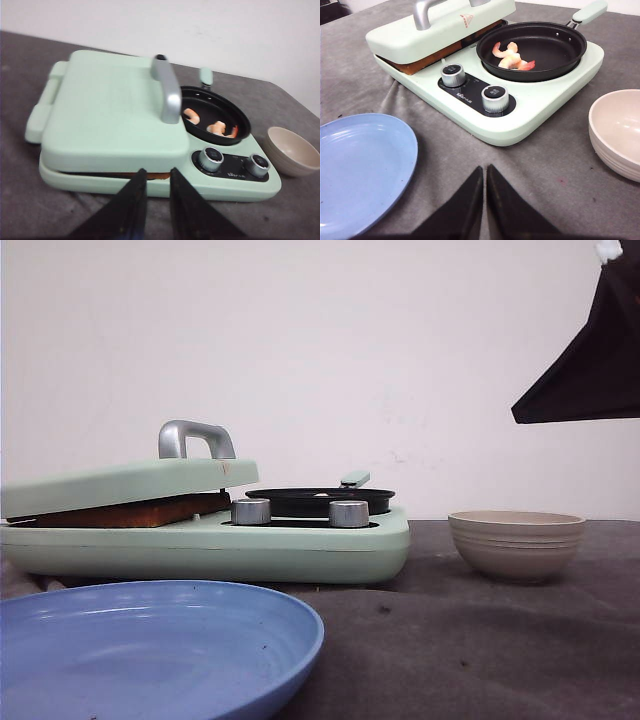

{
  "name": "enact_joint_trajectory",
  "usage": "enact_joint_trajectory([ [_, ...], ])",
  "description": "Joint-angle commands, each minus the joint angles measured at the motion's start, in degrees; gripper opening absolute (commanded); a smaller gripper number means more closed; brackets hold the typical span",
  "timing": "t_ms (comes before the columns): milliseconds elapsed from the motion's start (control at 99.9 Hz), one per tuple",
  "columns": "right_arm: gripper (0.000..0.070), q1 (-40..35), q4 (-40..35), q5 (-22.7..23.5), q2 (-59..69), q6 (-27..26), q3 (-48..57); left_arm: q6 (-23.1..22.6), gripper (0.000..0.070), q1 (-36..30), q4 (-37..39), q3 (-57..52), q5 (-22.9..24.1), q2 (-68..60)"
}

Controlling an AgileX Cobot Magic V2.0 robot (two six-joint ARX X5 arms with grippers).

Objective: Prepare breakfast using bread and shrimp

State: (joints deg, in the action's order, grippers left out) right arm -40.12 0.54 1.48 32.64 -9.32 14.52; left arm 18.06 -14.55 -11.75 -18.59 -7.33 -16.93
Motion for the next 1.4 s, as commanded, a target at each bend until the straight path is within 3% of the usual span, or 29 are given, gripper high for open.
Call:
enact_joint_trajectory([
  [0,0.0001,-0.52,0.68,-0.04,0.17,-0.74,0.33,1.51,0.0002,-0.2,0.81,-0.46,0.24,-0.13],
  [621,0.0001,-0.52,0.7,-0.02,0.17,-0.74,0.33,1.51,0.0002,-0.2,0.79,-0.44,0.24,-0.02],
  [761,0.0001,-0.52,0.72,-0.02,0.17,-0.74,0.33,1.27,0.0001,0.79,-3.28,-0.2,2.43,2.14],
  [861,0.0001,-0.52,0.72,-0.02,0.17,-0.74,0.33,-6.54,0.0001,3.3,-1.57,1.42,6.86,5.86],
  [971,0.0001,-0.52,0.72,-0.02,0.17,-0.74,0.33,-16.39,0.0001,7.48,1.84,5.18,7.28,11.47],
  [1252,0.0001,-0.52,0.72,-0.02,0.17,-0.74,0.33,-18.8,0.0002,15.17,7.54,17.77,1.36,16.76],
  [1392,0.0001,-0.5,1.16,-0.02,0.17,-0.74,0.37,-21.0,0.0002,16.04,1.2,17.81,-0.17,16.76],
])
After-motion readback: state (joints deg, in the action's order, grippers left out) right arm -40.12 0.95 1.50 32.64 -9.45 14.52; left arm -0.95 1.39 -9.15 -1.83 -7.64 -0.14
